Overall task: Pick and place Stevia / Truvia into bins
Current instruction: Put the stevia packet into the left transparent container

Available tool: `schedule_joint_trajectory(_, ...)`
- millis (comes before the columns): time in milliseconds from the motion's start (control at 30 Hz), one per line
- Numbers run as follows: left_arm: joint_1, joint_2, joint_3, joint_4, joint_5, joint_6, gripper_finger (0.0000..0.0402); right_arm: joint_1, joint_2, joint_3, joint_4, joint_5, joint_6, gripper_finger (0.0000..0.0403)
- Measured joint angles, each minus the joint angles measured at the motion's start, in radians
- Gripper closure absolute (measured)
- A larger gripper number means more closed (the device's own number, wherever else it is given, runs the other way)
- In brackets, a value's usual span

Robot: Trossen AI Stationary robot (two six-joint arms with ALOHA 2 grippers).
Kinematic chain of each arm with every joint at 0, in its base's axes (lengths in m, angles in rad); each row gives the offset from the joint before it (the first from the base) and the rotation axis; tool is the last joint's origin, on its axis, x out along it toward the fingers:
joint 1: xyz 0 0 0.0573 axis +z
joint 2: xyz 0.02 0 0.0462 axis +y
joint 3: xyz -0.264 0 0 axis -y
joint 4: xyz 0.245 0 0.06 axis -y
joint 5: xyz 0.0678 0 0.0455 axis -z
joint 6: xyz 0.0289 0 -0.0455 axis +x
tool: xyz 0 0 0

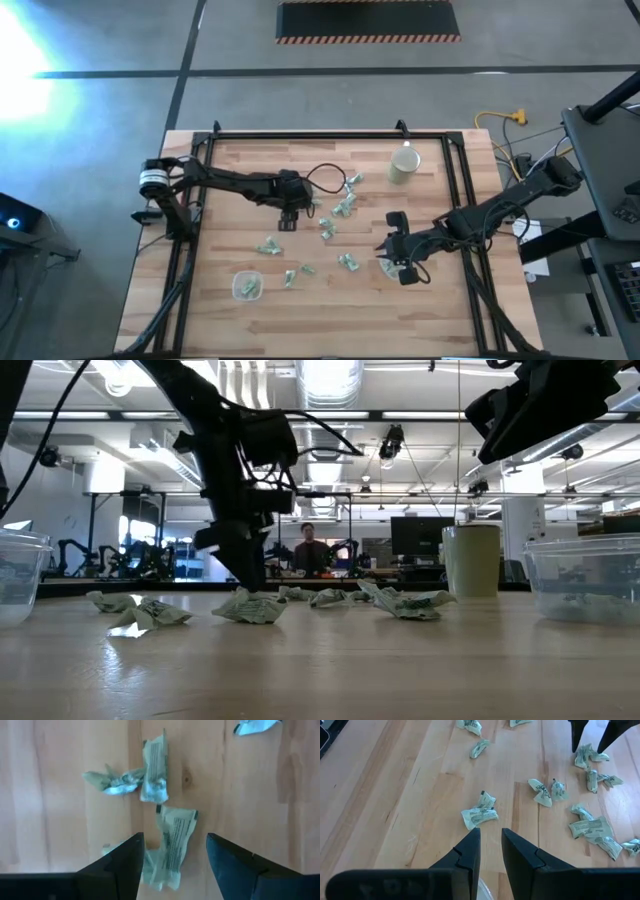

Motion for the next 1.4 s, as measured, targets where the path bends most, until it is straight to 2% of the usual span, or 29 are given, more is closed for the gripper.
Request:
schedule_joint_trajectory(367,0.012,0.045,0.003,-0.012,0.020,0.012,0.0212,0.000,0.000,-0.003,0.011,0.000,-0.003,0.0335)
schedule_joint_trajectory(800,0.011,0.041,0.001,-0.015,0.033,-0.015,0.0329,0.000,0.001,-0.004,0.016,0.000,-0.002,0.0335)
schedule_joint_trajectory(1267,0.012,0.041,0.001,-0.012,0.030,-0.042,0.0397,0.000,0.001,-0.004,0.018,0.000,0.000,0.0335)
schedule_joint_trajectory(1400,0.012,0.036,-0.001,-0.013,0.025,-0.065,0.0400,0.000,0.001,-0.004,0.018,0.000,0.000,0.0335)
